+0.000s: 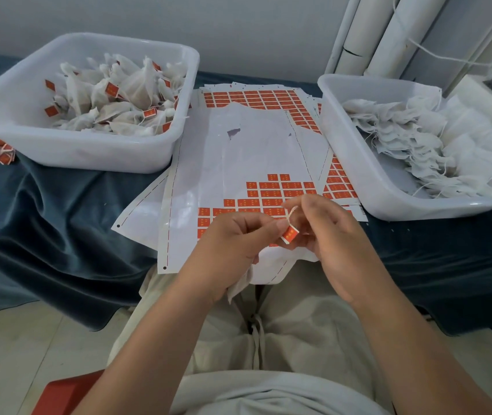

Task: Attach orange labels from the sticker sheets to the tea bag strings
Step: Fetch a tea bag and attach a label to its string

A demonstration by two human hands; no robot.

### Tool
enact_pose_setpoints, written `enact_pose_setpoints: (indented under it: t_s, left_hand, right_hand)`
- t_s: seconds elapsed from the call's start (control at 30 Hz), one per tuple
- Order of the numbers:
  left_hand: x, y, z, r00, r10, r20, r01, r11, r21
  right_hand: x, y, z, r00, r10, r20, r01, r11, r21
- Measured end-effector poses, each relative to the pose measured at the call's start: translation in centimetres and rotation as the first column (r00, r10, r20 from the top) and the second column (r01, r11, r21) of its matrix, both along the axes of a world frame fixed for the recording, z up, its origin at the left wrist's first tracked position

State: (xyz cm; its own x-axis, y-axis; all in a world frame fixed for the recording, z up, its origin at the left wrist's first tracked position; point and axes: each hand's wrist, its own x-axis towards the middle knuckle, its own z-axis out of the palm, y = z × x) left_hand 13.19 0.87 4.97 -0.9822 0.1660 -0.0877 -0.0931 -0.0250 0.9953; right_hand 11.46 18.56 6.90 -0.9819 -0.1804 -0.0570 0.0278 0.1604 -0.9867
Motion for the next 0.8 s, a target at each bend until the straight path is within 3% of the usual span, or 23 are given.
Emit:
enact_pose_setpoints:
  t_s: [0.07, 0.17, 0.43, 0.57, 0.67, 0.8]
  left_hand:
    - [0.1, 0.2, 0.0, 0.993, 0.078, -0.085, -0.082, 0.996, -0.047]
    - [0.5, 0.3, 0.3, 0.981, 0.101, -0.163, -0.116, 0.99, -0.083]
    - [0.4, 0.4, 0.2, 0.987, 0.076, -0.141, -0.099, 0.98, -0.171]
    - [0.4, 0.5, 0.2, 0.985, 0.088, -0.151, -0.11, 0.983, -0.144]
    - [0.4, 0.8, 0.2, 0.971, 0.177, -0.164, -0.195, 0.975, -0.105]
    - [0.6, 1.3, 0.1, 0.951, 0.237, -0.197, -0.271, 0.947, -0.17]
  right_hand:
    - [-0.1, -0.2, 0.1, 0.999, 0.031, -0.008, -0.03, 0.992, 0.125]
    - [0.3, 0.0, 0.0, 0.968, 0.129, -0.214, -0.058, 0.949, 0.309]
    - [0.4, 0.6, -0.1, 0.957, 0.099, -0.272, 0.012, 0.925, 0.381]
    - [0.5, 0.5, -0.4, 0.922, 0.116, -0.37, 0.103, 0.847, 0.521]
    - [0.5, 0.1, -0.4, 0.919, 0.154, -0.362, 0.104, 0.792, 0.601]
    - [0.7, -0.2, -0.5, 0.935, 0.185, -0.301, 0.001, 0.85, 0.526]
